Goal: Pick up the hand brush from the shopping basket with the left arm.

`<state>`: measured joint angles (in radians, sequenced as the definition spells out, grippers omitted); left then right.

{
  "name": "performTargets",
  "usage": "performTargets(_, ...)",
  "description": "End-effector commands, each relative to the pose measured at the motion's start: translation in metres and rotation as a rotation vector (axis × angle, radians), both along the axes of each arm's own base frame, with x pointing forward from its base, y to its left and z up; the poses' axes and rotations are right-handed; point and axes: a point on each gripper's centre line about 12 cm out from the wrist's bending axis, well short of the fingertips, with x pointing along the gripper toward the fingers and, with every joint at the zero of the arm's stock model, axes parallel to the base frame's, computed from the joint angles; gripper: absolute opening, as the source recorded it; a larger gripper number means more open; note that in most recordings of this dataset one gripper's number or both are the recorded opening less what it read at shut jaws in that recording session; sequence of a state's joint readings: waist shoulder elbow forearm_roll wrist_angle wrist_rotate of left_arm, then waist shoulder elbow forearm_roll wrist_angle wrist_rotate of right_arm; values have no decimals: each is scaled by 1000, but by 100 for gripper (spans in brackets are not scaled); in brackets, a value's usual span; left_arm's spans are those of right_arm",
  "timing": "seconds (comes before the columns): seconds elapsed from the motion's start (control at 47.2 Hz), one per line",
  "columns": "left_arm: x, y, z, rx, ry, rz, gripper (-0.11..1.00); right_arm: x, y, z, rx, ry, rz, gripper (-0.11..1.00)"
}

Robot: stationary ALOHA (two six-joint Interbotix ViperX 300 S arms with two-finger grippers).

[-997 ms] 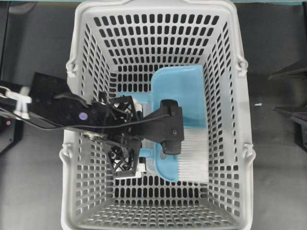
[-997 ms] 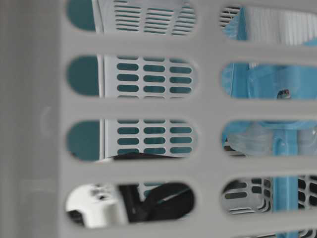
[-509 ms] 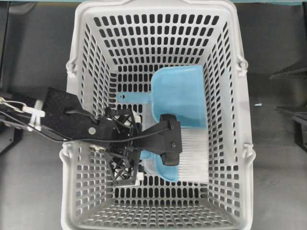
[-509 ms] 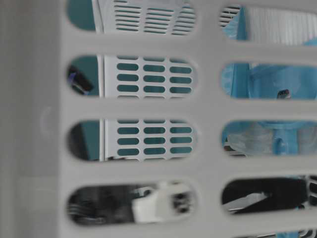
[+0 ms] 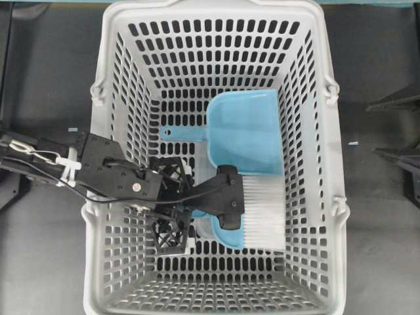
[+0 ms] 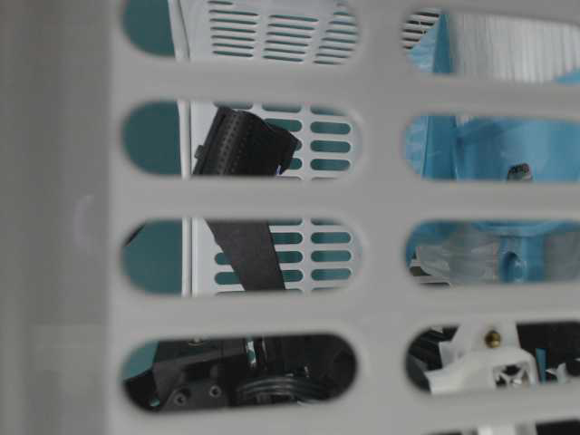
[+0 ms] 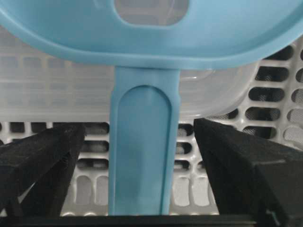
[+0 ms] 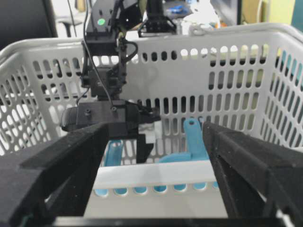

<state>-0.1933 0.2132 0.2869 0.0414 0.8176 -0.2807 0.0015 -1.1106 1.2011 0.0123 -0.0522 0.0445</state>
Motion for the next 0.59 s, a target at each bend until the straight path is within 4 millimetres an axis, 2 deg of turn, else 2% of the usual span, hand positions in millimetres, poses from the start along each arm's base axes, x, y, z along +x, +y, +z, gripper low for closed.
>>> performTargets(0.0,0,-1,3,1,-16,-9,91,2,0,2,5,-6,0,76)
performTargets(0.106,2,-2,5,-3,-35,-10,89,2,0,2,5,-6,0,76)
performTargets(0.191,4,-3,7,-9,-53,-5,81,2,0,1,9,-5,1,76)
performTargets(0.254,5,-3,10,-10,-62,-11,67,2,0,1,9,-2,1,76)
performTargets(0.382,3,-8,18,-12,-83,-32,30,2,0,1,9,-2,1,76)
performTargets(0.424,2,-10,21,-11,-85,-39,22,2,0,1,11,0,1,76)
performTargets(0.53,1,-14,33,-16,-106,-49,24,2,0,1,11,0,1,76)
performTargets(0.573,1,-18,45,-20,-130,-61,24,2,0,1,11,0,1,76)
